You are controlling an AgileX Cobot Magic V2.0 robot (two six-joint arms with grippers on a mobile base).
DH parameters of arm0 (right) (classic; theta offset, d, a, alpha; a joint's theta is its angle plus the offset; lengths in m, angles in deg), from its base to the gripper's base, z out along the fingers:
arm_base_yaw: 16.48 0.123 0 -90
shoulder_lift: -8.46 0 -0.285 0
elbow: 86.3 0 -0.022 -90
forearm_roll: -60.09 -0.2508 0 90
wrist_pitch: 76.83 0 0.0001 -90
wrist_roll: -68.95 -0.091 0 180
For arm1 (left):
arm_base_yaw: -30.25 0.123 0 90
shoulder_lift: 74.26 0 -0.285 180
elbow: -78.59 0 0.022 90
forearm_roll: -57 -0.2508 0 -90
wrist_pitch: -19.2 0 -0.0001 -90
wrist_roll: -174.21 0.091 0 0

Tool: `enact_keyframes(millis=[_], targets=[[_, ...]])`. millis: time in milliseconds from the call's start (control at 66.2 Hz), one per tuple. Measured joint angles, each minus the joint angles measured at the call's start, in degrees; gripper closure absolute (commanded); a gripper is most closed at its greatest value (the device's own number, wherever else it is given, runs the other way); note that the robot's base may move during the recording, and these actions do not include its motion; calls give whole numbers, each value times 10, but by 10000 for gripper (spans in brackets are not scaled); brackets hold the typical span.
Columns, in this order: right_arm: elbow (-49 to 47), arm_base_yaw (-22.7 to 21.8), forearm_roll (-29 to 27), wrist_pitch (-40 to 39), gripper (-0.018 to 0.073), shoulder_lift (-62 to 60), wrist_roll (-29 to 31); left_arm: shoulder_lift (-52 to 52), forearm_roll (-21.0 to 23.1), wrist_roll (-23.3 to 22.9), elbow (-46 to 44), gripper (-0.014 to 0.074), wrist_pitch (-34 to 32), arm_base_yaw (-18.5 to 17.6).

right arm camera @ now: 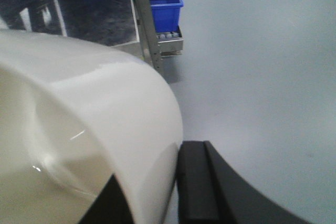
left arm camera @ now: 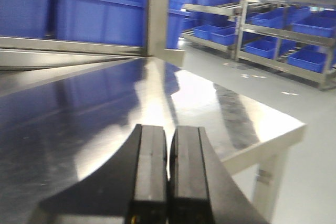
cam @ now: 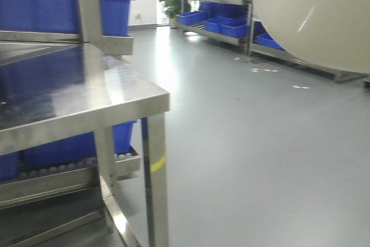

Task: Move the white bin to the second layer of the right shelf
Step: 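Back the base away from the steel shelf holding the bin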

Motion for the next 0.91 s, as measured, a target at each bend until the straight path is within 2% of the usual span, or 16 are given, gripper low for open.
enact_keyframes(millis=[907], targets=[[0,0,0,1,506,-1,0,0,0,0,0,512,0,0]])
